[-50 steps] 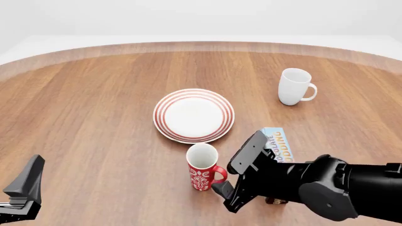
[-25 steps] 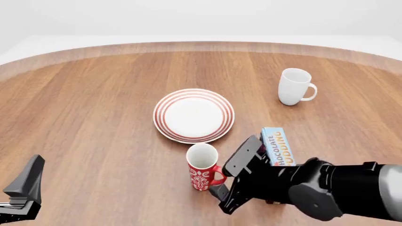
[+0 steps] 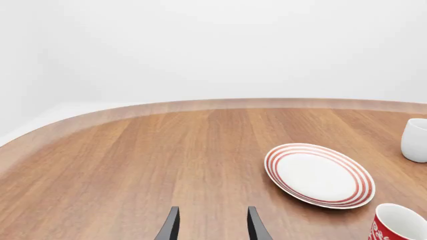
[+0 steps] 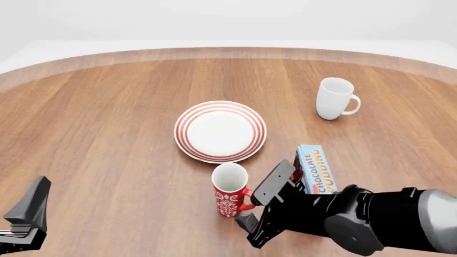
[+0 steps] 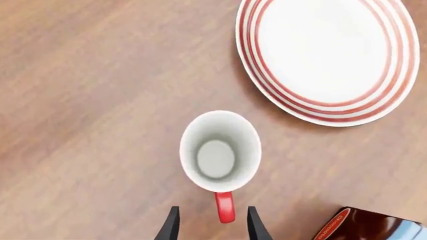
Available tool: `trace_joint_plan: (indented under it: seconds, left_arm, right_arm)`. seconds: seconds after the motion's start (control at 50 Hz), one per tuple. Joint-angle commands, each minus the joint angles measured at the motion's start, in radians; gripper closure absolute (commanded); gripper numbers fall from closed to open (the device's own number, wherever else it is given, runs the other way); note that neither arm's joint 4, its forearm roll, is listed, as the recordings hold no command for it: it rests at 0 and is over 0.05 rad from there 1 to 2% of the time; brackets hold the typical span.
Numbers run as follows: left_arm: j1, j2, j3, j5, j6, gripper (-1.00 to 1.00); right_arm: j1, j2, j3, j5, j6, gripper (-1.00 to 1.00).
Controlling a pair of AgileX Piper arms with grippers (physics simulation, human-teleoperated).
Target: Pick up the red mug and put it on the plate
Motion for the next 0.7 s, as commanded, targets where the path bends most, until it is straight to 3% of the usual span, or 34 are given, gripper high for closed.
trace_joint_plan:
  seconds: [0.02, 0.16, 0.18, 0.54, 0.7]
  left_arm:
    - [0.0, 0.0, 0.0, 0.0, 0.0, -1.0]
    - [0.0, 0.0, 0.0, 0.0, 0.0, -1.0]
    - [0.0, 0.0, 0.0, 0.0, 0.0, -1.0]
    - [0.0, 0.0, 0.0, 0.0, 0.0, -1.0]
    - [0.0, 0.0, 0.0, 0.0, 0.0, -1.0]
  right_arm:
    - [0.001, 0.005, 0.001, -0.007, 0.003, -1.0]
    - [-0.004, -0.001, 0.001, -0.008, 0.004, -1.0]
    - [-0.014, -0.003, -0.003, -0.007, -0.001, 1.0]
    - [-0.047, -0.067, 0.019, 0.005, -0.024, 1.0]
    - [-0.062, -0.157, 0.016, 0.058, -0.036, 1.0]
